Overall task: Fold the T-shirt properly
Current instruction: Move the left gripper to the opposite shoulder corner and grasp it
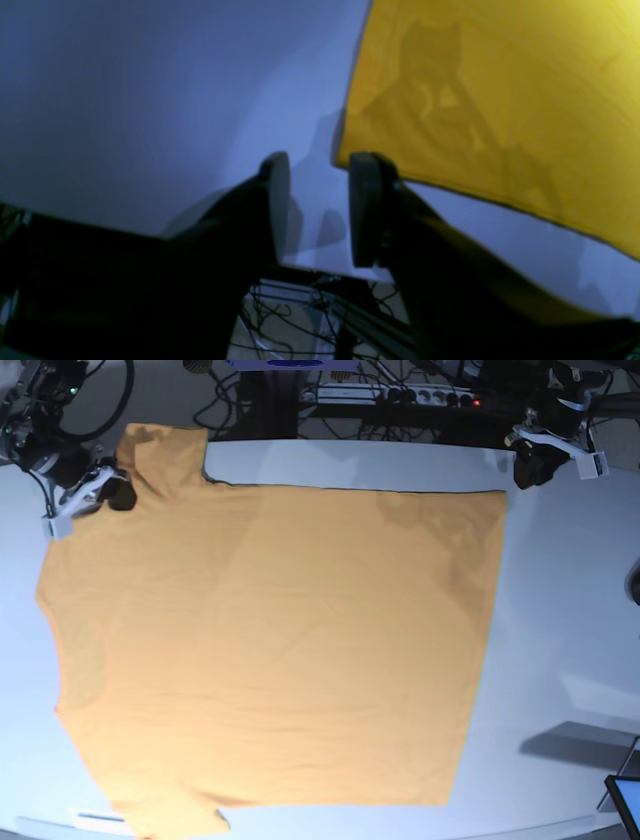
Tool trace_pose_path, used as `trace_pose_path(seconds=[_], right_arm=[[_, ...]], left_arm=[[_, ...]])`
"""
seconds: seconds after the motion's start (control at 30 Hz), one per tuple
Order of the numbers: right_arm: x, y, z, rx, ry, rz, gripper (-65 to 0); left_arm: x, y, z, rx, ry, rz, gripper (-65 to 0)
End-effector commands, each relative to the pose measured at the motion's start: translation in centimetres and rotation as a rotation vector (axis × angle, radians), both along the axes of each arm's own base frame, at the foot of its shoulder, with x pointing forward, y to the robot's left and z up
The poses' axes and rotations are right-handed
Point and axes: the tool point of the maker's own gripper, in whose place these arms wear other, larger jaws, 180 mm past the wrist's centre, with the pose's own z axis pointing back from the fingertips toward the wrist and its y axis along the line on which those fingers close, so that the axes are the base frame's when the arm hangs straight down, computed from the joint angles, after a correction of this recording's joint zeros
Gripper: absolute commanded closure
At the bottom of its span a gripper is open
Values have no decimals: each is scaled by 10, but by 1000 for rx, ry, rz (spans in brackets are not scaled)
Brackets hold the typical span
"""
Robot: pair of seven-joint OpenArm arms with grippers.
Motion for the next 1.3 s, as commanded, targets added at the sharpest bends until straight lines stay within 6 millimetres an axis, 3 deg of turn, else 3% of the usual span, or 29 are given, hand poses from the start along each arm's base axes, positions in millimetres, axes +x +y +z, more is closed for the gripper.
trace_pose_path(seconds=[0.0, 0.23, 0.43, 0.73, 1.07, 1.27], right_arm=[[7, -4, 9, -10, -39, 0, -4], [7, -5, 9, -11, -37, 2, -4], [6, -5, 8, -11, -33, 4, -3], [6, -4, 8, -11, -32, 5, -3], [6, -4, 8, -10, -32, 4, -3], [6, -4, 8, -10, -32, 4, -3]], left_arm=[[1, 5, 6, 5, -25, 5, -203], [-6, 12, -15, -38, 10, 51, -203], [5, -1, -10, -48, -40, -35, -203], [5, -1, -12, -54, -39, -33, -203], [8, 6, -36, -116, -22, 31, -202], [15, 3, -36, -124, -34, 25, -202]])
